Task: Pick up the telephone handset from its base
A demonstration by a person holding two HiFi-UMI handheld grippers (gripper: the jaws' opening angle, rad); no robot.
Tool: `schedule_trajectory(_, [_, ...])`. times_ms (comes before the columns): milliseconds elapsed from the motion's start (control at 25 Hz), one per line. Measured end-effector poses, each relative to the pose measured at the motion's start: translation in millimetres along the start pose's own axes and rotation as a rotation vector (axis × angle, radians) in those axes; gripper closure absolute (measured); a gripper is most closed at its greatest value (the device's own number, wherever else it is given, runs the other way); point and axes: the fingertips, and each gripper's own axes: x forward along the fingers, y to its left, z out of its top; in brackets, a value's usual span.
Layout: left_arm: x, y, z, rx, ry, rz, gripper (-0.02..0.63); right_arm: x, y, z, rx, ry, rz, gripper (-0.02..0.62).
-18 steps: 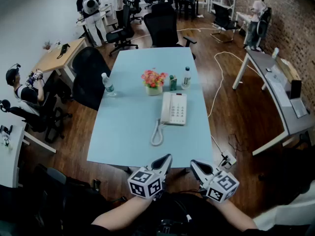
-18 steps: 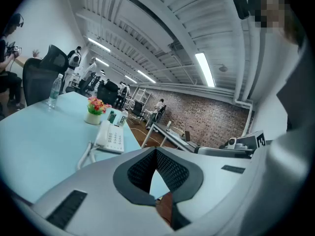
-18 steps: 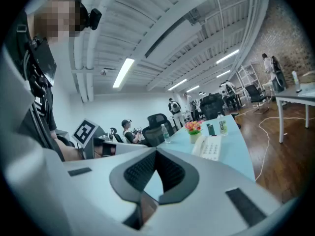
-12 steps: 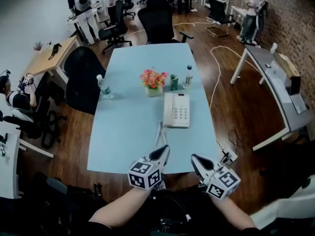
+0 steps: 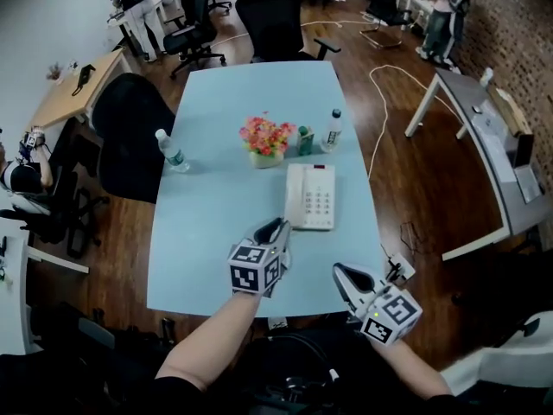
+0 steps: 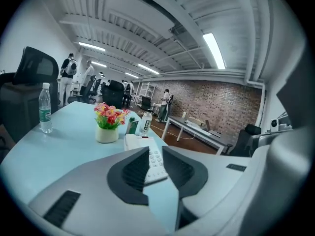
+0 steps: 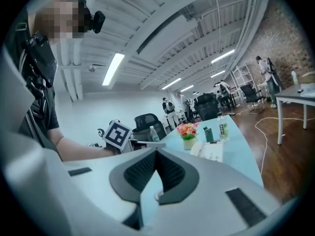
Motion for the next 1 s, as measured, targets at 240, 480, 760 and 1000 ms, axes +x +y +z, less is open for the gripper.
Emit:
schedule_trajectory(240, [49,18,-2,0.001,0.044,0.102,0.403,6,-31,29,-0.064,0.033,0.057,0.578])
schedule_trajectory(480, [114,56,-10,0.007,0.131,0.231,0.356,1,-69,45,-0.074,0.02,0.07,0.578])
schedule_trajectory(760, [179,83,-21,-0.002,0.217,0.326,0.356,-26,-117,30,-0.019,0.05,0.022,0.578])
schedule_trajectory(1000, [206,105,-35,-0.013,0.272,0.418,0.356,-46,-146,25,0.01,0.053,-0.021,0.578])
